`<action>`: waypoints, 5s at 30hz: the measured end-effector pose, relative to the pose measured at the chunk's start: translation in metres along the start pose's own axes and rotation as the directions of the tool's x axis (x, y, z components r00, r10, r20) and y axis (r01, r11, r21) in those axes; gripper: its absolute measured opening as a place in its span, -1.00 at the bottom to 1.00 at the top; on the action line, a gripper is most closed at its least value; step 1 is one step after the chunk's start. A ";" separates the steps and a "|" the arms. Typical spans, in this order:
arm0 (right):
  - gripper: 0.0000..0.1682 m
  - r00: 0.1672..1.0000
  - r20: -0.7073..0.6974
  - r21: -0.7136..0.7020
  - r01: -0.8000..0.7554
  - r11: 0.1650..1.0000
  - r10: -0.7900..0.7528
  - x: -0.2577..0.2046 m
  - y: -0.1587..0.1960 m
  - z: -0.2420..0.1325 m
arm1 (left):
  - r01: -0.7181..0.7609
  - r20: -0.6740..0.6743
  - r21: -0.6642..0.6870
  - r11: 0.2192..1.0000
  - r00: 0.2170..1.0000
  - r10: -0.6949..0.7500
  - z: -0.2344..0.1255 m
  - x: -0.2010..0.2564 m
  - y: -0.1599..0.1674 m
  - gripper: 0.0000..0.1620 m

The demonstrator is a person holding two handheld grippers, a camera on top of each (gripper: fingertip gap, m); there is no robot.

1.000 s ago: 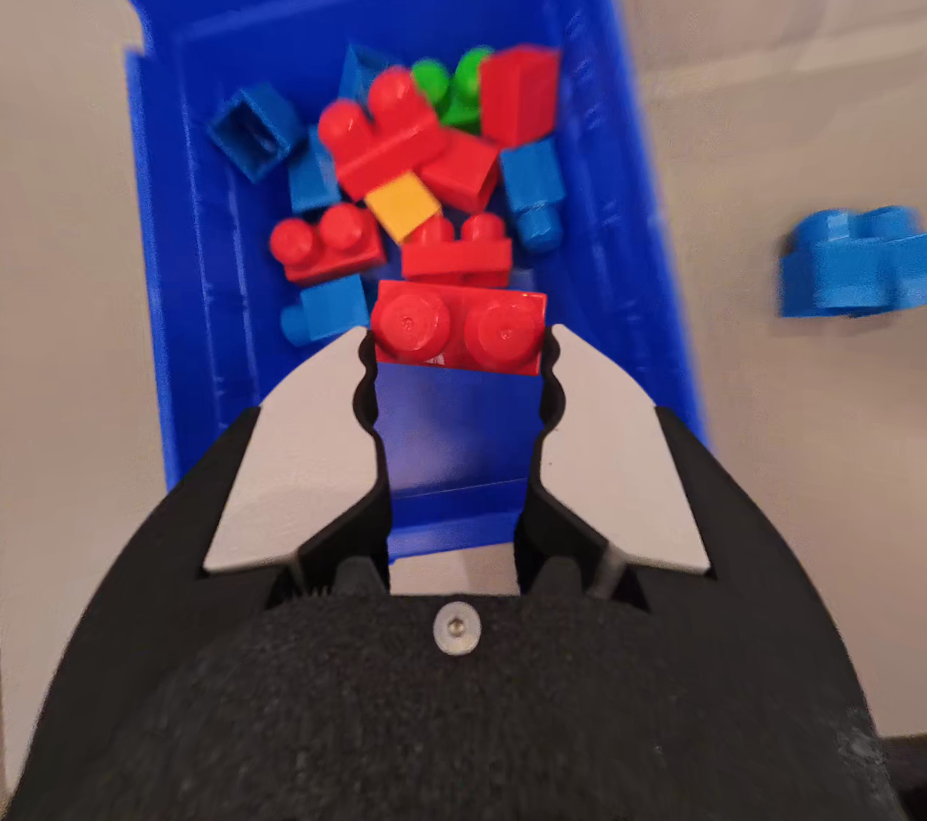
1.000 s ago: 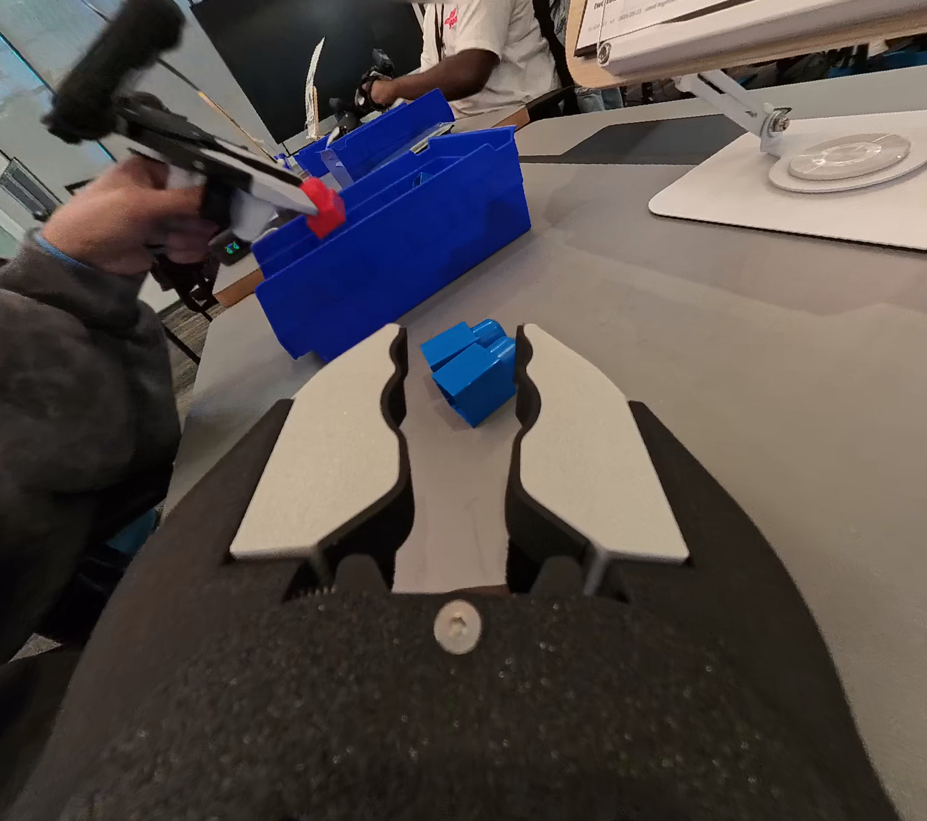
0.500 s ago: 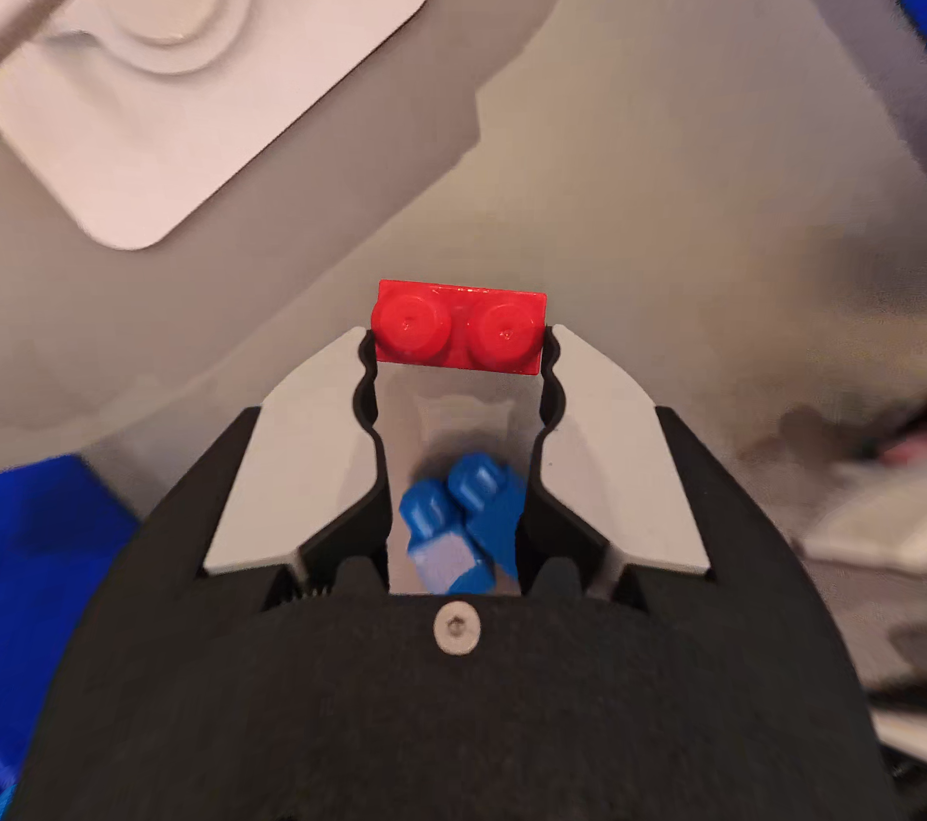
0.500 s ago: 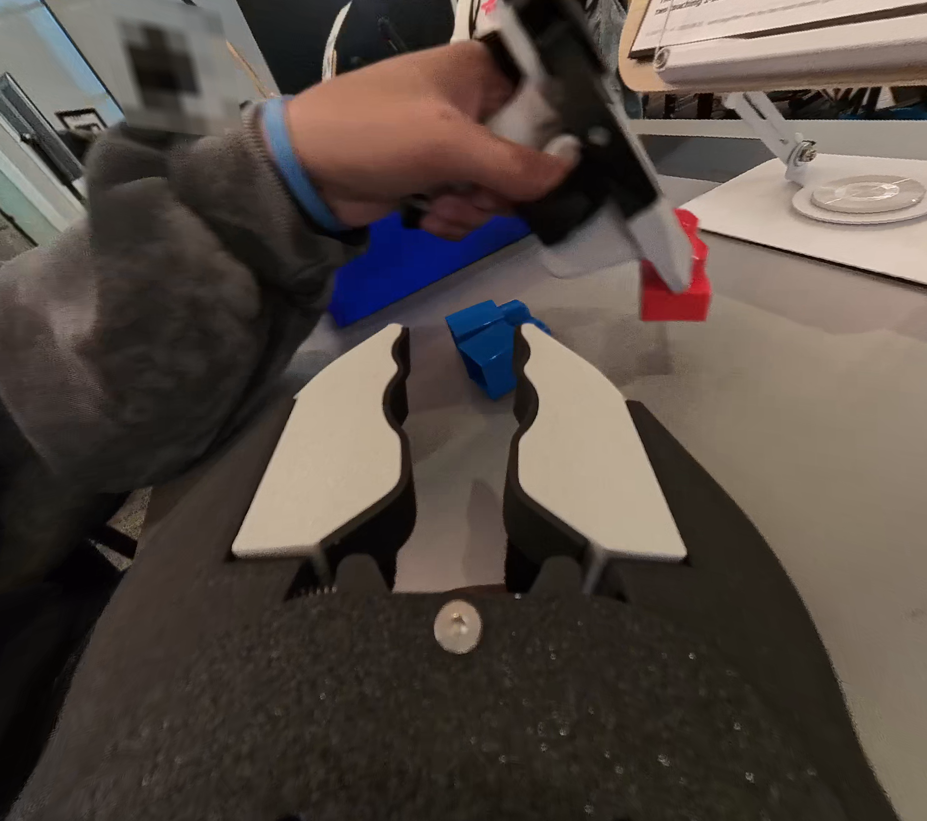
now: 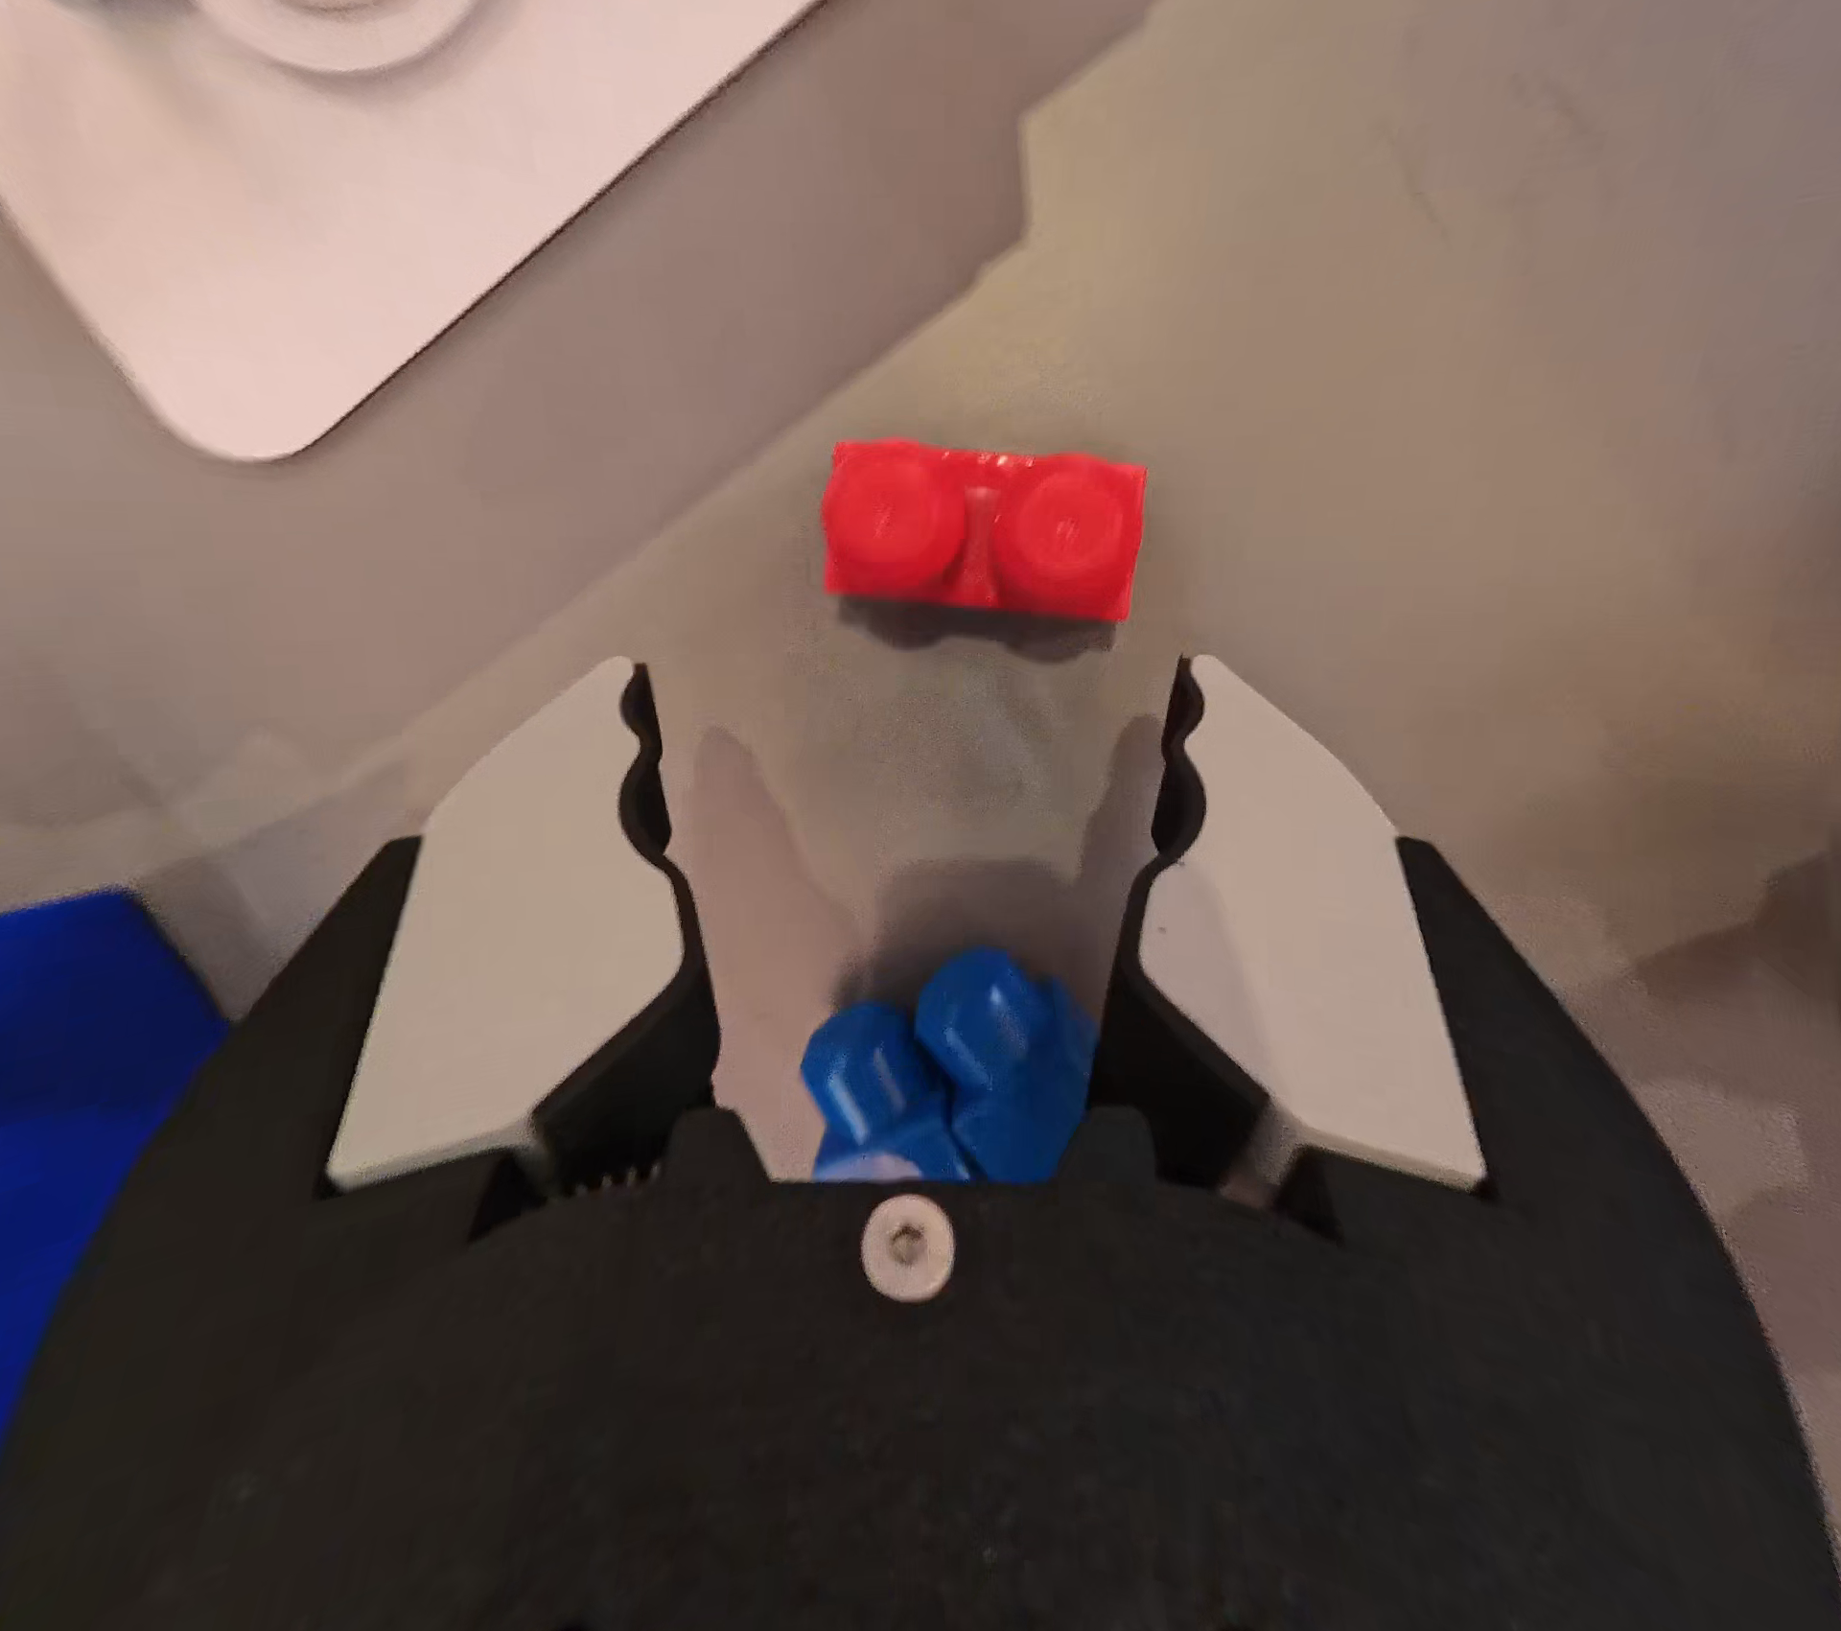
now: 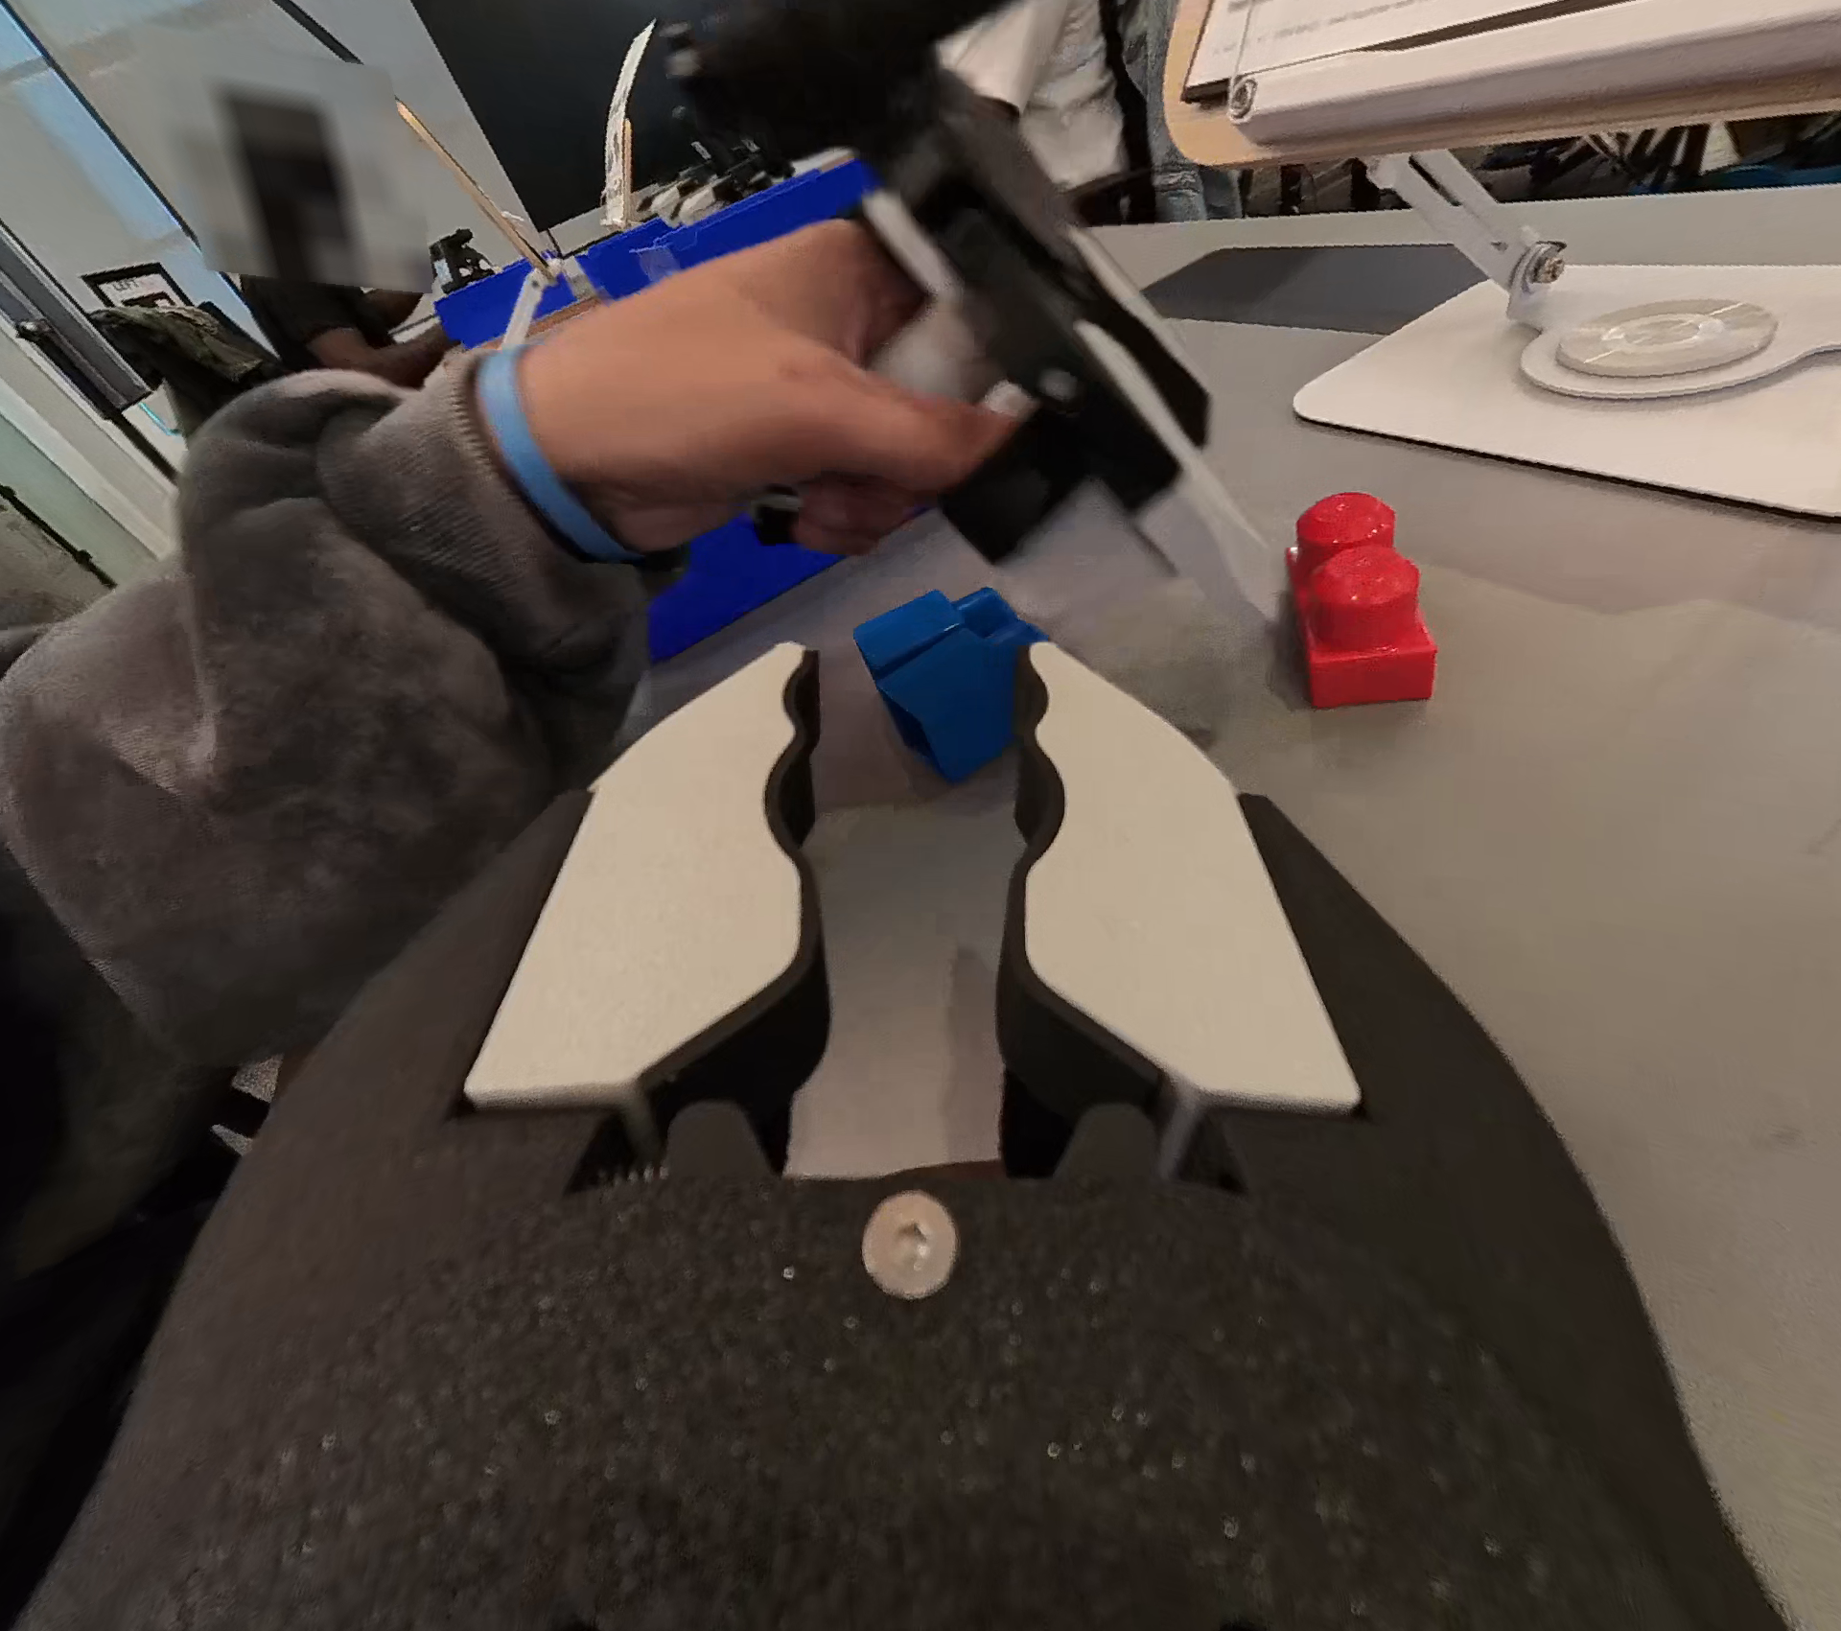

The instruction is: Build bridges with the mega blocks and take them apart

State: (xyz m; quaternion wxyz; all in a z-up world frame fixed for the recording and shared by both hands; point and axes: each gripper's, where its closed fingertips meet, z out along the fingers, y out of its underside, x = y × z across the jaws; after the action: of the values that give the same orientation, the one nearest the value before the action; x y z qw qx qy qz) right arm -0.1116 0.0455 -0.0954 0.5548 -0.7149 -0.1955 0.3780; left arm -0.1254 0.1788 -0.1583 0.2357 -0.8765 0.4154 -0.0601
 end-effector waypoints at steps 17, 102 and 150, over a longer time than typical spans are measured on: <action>-0.56 0.996 0.009 0.022 -0.084 0.996 0.083 0.008 -0.005 0.000 | 0.352 0.045 0.400 0.846 0.915 -0.402 -0.059 0.024 0.109 0.32; -0.57 0.988 0.069 -0.021 -0.140 0.990 0.141 0.001 0.002 0.004 | 0.242 0.062 0.204 0.949 0.964 -0.259 -0.029 0.014 0.095 -0.08; -0.60 0.990 -0.137 -0.409 -0.036 0.912 -0.023 0.077 -0.042 0.041 | -0.185 0.064 0.665 0.724 0.979 0.192 -0.092 0.036 0.090 -0.08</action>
State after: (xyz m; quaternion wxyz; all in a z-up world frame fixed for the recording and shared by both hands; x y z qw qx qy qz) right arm -0.0877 0.1381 -0.0852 0.4034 -0.8405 -0.2291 0.2799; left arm -0.1929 0.0694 -0.1220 0.5363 -0.6871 0.4542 -0.1842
